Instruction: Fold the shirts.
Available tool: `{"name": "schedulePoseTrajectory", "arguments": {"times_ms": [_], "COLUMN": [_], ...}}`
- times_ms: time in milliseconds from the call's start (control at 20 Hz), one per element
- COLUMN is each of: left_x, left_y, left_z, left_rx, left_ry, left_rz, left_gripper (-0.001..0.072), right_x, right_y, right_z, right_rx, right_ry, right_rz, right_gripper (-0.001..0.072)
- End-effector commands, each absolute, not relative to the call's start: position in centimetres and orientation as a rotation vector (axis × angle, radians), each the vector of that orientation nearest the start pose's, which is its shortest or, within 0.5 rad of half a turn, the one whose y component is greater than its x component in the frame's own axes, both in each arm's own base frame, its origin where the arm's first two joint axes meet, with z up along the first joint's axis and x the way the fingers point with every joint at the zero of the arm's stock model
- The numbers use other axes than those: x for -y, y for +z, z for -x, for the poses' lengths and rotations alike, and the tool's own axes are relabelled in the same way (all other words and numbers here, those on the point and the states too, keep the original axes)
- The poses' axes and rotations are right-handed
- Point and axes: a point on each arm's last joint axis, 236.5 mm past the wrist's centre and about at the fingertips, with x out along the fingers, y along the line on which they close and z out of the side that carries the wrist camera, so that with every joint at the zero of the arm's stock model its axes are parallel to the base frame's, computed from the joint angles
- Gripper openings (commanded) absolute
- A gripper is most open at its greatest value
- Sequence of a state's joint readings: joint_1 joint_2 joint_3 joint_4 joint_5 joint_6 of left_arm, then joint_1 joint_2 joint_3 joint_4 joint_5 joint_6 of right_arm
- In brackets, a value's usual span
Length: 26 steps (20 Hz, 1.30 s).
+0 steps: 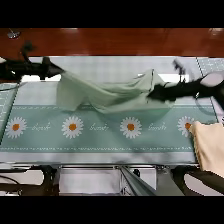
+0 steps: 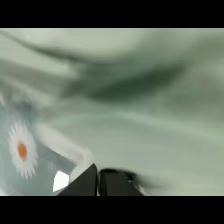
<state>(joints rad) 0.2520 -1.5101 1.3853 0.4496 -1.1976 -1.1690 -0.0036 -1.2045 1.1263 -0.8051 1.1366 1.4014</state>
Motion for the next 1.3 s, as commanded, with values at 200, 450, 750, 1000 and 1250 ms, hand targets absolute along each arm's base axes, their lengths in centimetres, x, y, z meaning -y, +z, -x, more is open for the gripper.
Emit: {"name": "schedulePoseTrajectory", "arguments": {"times_ms": [200,450,750,1000,1250], "left_x": [3.9,0.1,0.9,-0.4,1.5], "left_y": [45.8,52.6,53.6,49.0,37.7], "left_z": [-40.3,-28.4,-15.8,-14.3,-23.9], "left_rx": [-0.001,0.173,0.233,0.07,-0.274], "left_ry": [-0.495,-0.145,0.097,0.065,-0.073], "left_rz": [0.463,0.18,-0.086,-0.1,-0.04], "left_gripper": [0.0023,0.0023,0.0023,0.0023,0.0023], "right_x": [-8.9,-7.3,-6.1,-5.8,-7.1], "right_y": [45.5,53.2,53.3,47.8,34.6], "right_z": [-35.9,-22.9,-12.6,-11.9,-18.5], "right_rx": [-0.29,-0.021,0.033,-0.185,-0.658], "right_ry": [0.433,0.317,0.216,0.208,0.296], "right_rz": [-0.158,-0.026,0.034,0.013,-0.101], "right_gripper": [0.0015,0.0015,0.0016,0.0016,0.0016]}}
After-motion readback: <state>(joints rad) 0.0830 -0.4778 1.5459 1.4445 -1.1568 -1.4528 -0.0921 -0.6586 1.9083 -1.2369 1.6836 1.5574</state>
